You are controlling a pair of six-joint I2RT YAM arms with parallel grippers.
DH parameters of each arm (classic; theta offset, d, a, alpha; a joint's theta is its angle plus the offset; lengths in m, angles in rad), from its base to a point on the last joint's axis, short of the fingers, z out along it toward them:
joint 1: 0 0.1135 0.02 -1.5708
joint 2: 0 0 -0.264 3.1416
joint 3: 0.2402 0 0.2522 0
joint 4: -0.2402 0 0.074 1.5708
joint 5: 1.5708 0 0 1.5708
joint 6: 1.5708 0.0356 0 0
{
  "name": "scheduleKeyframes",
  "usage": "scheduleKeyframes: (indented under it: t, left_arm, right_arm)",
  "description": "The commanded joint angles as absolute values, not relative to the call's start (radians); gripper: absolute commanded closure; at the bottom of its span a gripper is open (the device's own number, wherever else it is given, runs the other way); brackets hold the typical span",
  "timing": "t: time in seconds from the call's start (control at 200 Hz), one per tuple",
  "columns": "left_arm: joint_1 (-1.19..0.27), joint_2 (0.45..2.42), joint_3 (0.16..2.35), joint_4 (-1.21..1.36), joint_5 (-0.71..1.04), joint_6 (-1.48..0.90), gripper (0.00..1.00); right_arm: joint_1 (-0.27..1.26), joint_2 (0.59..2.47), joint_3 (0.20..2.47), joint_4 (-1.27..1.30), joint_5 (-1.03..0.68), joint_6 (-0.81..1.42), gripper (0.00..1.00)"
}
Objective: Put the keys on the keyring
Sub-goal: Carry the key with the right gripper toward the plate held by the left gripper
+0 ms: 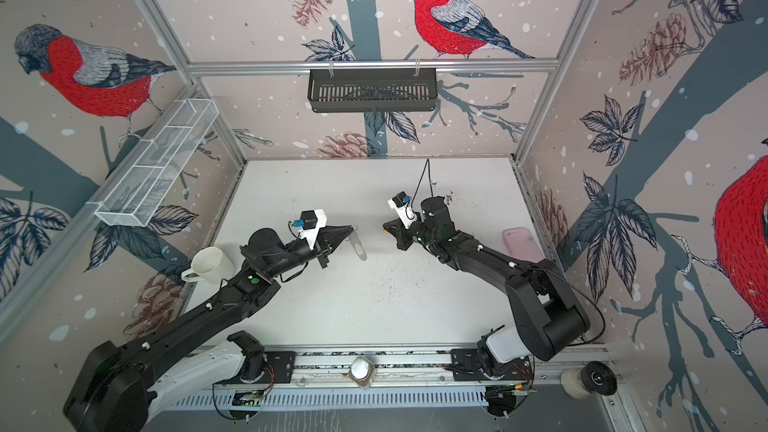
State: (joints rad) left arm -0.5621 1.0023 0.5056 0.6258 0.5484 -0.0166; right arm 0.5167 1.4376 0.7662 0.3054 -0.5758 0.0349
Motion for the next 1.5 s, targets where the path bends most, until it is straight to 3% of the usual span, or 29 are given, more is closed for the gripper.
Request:
scheduleKeyframes:
  t: [0.0, 0.165, 0.44, 1.496]
  left_arm:
    - [-0.563, 1.013, 0.53, 0.624, 0.563, 0.013, 1.0]
    - [-0.562, 1.025, 0.54, 0.633, 0.588, 0.014, 1.0]
    - [-0.563, 1.045, 0.542, 0.673, 0.62, -0.004, 1.0]
    - [-0.563, 1.045, 0.538, 0.68, 0.651, -0.02, 1.0]
  right_arm:
    - [0.517, 1.382, 0.775, 0.341, -0.683, 0.005, 1.0]
    - [0.519, 1.299, 0.794, 0.347, -0.808, -0.005, 1.0]
    - [0.557, 1.258, 0.821, 0.336, -0.854, -0.027, 1.0]
    - [0.618, 1.247, 0.867, 0.285, -0.827, -0.055, 1.0]
